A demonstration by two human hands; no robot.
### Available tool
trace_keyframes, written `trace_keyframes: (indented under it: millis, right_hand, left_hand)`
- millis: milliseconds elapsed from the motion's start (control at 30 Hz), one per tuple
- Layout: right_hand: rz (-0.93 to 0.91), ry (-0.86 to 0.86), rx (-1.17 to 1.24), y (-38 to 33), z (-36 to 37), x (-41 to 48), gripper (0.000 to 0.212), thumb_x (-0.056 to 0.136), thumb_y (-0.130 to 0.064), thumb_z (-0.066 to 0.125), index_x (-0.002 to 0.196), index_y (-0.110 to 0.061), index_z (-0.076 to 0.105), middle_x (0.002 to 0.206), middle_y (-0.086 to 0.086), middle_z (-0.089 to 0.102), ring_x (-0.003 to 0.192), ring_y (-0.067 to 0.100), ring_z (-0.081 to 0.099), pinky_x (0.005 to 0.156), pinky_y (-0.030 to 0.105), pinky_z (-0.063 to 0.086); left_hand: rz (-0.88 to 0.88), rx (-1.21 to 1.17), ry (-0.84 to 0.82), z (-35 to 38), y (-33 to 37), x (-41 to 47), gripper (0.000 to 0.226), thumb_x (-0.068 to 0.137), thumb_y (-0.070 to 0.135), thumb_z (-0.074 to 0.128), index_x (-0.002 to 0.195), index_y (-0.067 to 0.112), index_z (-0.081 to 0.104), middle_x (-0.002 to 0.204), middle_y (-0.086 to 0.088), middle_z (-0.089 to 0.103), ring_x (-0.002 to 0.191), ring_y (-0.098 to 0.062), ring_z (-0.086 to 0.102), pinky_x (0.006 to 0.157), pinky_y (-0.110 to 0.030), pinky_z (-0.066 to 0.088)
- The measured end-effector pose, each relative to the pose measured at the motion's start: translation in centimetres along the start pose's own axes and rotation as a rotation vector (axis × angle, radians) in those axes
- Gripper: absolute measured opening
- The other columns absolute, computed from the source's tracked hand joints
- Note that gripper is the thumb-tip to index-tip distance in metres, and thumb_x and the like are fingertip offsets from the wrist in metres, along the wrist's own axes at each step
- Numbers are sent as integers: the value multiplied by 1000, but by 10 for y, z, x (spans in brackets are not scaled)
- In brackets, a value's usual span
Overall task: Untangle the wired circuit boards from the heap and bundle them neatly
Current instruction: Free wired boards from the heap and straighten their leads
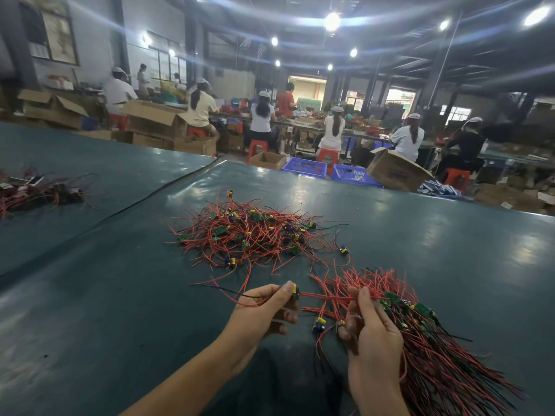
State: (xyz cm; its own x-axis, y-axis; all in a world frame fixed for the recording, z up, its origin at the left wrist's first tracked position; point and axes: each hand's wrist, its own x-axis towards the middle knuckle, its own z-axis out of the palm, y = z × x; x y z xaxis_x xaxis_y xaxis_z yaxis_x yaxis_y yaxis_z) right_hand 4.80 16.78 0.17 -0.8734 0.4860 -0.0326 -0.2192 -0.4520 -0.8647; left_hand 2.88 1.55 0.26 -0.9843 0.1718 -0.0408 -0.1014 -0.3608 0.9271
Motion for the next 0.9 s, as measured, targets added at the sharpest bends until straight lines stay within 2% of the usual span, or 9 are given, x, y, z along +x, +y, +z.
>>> trace_keyframes:
  millis: [167,333,467,567,633,700,767,833,900]
  right_hand:
    - [-52,-155,0,-2,7,-10,28,82,-33,61,78,-11,79,59,2,55,43,7,40,38,18,35]
    - [-4,-243,65,-3,8,-16,67,80,-65,43,86,-8,77,66,7,60,47,10,44,41,21,35]
    - [124,-267,53,0,10,-17,85,73,-75,36,95,-3,76,62,4,54,45,10,40,42,20,35]
    - [254,-335,265,0,9,-18,92,70,-83,35,92,-5,77,61,3,54,43,11,42,39,21,38]
    - [295,-384,411,-2,6,-16,97,65,-87,36,96,-4,76,63,4,56,43,12,42,36,21,37]
    - [275,-384,372,-2,5,-13,96,65,-86,36,95,-5,77,65,5,57,43,12,43,36,20,36]
    - [229,-349,149,2,7,-12,82,70,-79,40,88,-10,79,63,2,53,43,10,40,40,20,34]
    - [187,-331,-126,7,12,-16,65,70,-69,51,84,-12,79,58,-1,52,44,10,41,43,22,33]
    - [173,-367,-261,11,17,-21,50,70,-56,64,77,-9,79,56,2,61,45,11,53,43,21,41]
  left_hand:
    - [-132,-198,84,-6,4,4,27,68,24,76,85,3,72,79,-13,71,59,-12,67,49,-17,52]
    - [-211,-440,112,-10,11,6,28,61,23,79,78,4,68,68,-8,67,52,-11,63,46,-18,53]
    - [-234,-387,-40,-7,16,2,34,59,34,79,79,6,73,64,-4,59,47,-12,56,47,-21,52]
    - [-292,-380,-205,-6,15,2,35,69,31,71,92,6,77,69,0,54,49,-10,51,49,-23,50]
    - [-316,-427,-246,-6,13,3,36,75,28,65,98,3,75,69,0,51,50,-11,47,49,-24,48]
    - [-324,-475,-242,-7,12,5,38,77,26,61,102,0,74,68,-1,48,48,-11,45,47,-25,47]
    - [-309,-443,-246,-7,12,5,37,79,27,63,102,2,74,68,-1,50,48,-10,46,47,-24,48]
    - [-274,-307,-256,-6,10,3,34,79,27,67,104,5,75,69,-1,57,48,-8,50,49,-21,50]
    - [-239,-162,-259,-3,7,-1,32,77,25,70,103,6,72,69,-3,64,48,-8,56,50,-18,51]
